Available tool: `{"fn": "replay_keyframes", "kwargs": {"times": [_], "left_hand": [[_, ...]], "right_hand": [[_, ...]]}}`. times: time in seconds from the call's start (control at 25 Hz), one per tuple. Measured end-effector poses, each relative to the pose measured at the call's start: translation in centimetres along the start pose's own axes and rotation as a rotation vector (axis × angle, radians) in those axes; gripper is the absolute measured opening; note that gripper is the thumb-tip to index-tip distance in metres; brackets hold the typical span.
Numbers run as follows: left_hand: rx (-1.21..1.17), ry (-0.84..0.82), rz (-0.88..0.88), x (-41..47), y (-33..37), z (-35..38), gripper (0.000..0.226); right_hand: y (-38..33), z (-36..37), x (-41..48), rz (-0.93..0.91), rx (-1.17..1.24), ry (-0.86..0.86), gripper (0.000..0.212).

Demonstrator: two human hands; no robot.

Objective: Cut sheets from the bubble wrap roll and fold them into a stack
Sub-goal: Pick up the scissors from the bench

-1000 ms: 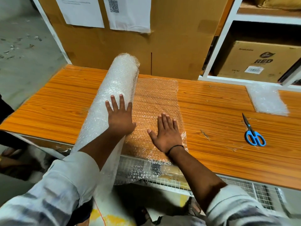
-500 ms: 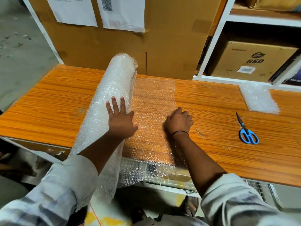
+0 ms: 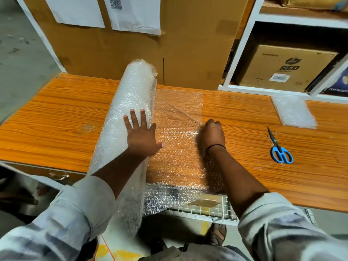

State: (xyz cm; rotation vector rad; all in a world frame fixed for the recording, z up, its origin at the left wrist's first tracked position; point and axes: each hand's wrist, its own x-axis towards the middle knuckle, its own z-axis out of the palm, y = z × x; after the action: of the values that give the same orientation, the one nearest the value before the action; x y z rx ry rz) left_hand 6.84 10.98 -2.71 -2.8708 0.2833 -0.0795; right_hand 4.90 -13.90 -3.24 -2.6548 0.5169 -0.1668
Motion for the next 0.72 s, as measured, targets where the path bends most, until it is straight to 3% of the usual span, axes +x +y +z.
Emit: {"fn": "replay_keyframes", "kwargs": {"times": [0.24, 0.56, 0.72], "left_hand": [[-0.102, 0.056, 0.061, 0.8, 3.9, -1.3, 0.094], [-0.048, 0.079, 0.104, 0.3, 4.5, -0.4, 0.087], [-0.082, 0.075, 0.140, -0.2, 5.5, -1.3, 0.082]], "right_hand": [[7.4, -2.1, 1.3, 0.136, -0.040, 0.053, 0.022], [11.4, -2.0, -1.0, 0.060, -0.276, 0.125, 0.036], [13.5, -3.5, -3.1, 0.224, -0.258, 0.314, 0.036]]}}
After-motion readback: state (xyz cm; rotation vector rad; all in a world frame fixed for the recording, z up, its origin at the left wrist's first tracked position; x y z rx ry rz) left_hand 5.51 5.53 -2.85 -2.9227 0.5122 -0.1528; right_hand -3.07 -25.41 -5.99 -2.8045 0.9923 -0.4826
